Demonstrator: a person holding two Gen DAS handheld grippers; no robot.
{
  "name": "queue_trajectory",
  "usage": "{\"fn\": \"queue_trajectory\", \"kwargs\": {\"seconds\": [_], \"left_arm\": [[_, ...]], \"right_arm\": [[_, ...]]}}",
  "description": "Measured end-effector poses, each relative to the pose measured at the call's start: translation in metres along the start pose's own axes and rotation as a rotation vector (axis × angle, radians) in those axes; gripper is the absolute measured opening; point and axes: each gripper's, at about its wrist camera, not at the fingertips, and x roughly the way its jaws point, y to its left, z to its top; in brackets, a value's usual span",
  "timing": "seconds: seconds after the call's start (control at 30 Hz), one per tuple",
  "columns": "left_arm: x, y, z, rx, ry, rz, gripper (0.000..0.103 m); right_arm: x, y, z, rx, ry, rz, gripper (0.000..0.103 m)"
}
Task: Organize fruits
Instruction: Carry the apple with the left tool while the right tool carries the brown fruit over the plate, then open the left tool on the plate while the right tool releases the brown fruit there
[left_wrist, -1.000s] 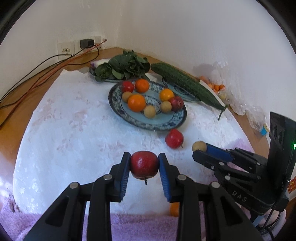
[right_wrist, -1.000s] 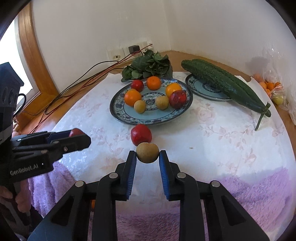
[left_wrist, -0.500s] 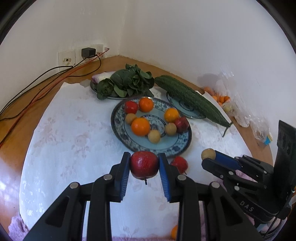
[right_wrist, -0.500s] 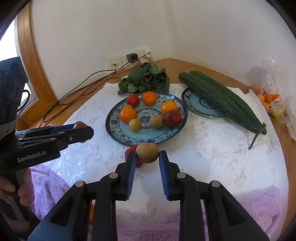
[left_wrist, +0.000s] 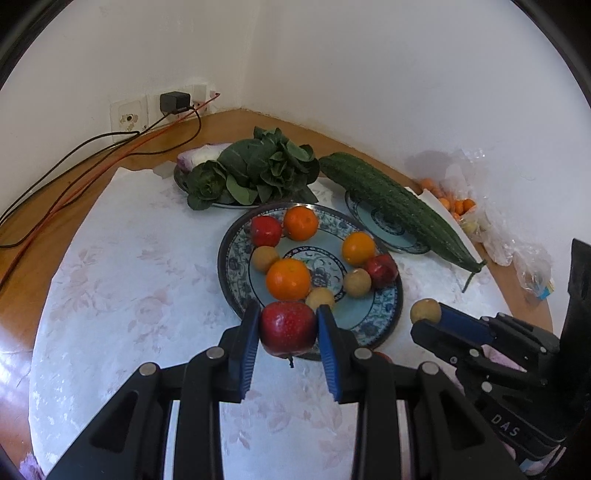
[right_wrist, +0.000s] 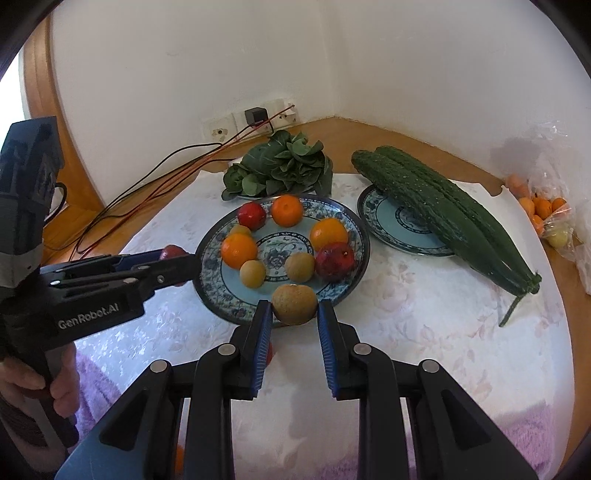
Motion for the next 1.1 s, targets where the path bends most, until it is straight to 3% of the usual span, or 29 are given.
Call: {"fn": "queue_trajectory", "kwargs": {"seconds": [0.5,1.1], "left_arm": [[0.028,0.004,0.000,0.011,0.024,0.013,0.032],[0.034,0.002,0.000,0.028,0.021,0.003,0.032]], "right_arm": [[0.033,-0.002,0.005,-0.025,0.032,-0.016,0.027],[0.038,0.003,0.004,-0.066,0.017,-0.039,0.027]]}}
